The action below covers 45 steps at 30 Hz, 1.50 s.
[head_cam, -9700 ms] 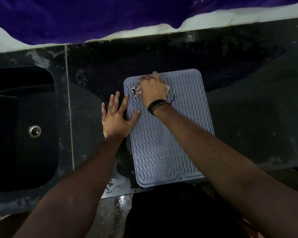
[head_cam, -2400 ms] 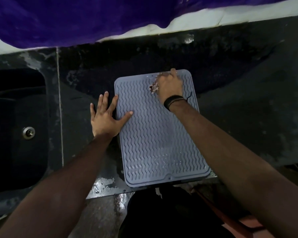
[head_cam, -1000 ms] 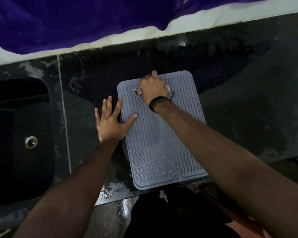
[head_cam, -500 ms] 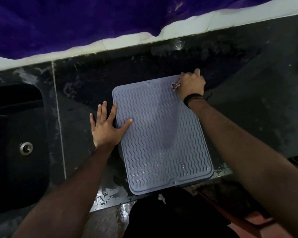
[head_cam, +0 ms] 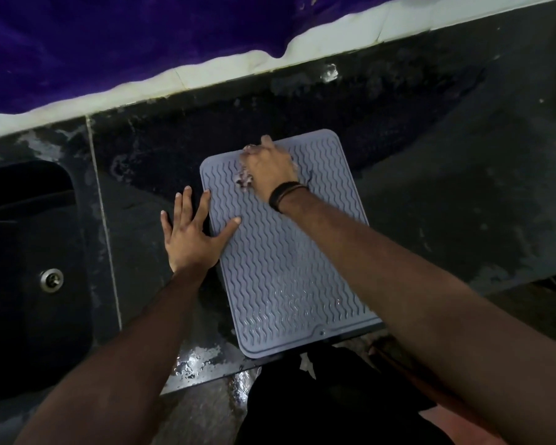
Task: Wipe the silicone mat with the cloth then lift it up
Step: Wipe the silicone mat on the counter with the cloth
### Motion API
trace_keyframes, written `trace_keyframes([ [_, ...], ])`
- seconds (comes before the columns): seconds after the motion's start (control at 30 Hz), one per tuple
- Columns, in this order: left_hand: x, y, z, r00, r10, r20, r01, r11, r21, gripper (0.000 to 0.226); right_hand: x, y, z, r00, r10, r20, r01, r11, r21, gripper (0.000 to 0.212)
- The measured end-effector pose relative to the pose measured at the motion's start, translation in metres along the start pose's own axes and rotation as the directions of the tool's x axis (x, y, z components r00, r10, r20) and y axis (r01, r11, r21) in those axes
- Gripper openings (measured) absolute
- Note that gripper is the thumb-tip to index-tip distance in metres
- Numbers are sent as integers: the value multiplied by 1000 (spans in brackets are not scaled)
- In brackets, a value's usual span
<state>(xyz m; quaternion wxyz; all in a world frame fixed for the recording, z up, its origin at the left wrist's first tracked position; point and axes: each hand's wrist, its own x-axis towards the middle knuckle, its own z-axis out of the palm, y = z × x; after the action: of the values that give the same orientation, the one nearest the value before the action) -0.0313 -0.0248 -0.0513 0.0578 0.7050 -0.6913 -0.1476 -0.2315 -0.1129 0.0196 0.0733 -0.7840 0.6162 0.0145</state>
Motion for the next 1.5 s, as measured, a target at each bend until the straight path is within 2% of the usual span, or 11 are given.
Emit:
trace_keyframes([
  [0.1,-1,1,-1,1000,-2,5,2,1000,-5,94,-16,52,-6,999,13,37,-10,998,-69,44],
  [0.23,-1,1,-1,1000,1,1,-1,1000,-16,95,-28,105,-11,986,151,78,-139,981,-136,55],
  [0.37,0,-1,0,1000,-7,-3,7,1000,-8,96,-18,93,-13,955,295,38,-292,953,-76,36],
  [0.5,1,-1,2,1000,-9,-6,9,1000,3,96,1,48,-12,981,193,8,-193,975,110,40],
  [0.57,2,-1,3,1000,-13,-9,13,1000,13,97,2,28,-4,992,126,23,-127,991,48,41],
  [0.63,1,0,3,1000,-15,-1,15,1000,16,97,-4,21,2,989,147,36,-147,989,6,39],
  [0.87,1,0,4,1000,-9,-28,9,1000,0,96,-76,29,12,996,31,87,-33,999,11,47],
  [0.93,1,-1,5,999,-2,-37,1,1000,-6,96,-77,29,8,996,38,76,-40,999,18,44],
  [1.07,2,-2,5,1000,1,-29,-1,1000,-7,96,-35,24,-9,995,84,-57,-81,996,38,45],
  [1.23,2,-3,6,999,-4,-35,5,1000,3,95,2,12,-3,998,40,57,-38,999,-22,49],
  [1.5,0,0,5,998,11,-57,-13,999,-35,94,-41,20,2,995,83,56,-82,996,-21,40],
])
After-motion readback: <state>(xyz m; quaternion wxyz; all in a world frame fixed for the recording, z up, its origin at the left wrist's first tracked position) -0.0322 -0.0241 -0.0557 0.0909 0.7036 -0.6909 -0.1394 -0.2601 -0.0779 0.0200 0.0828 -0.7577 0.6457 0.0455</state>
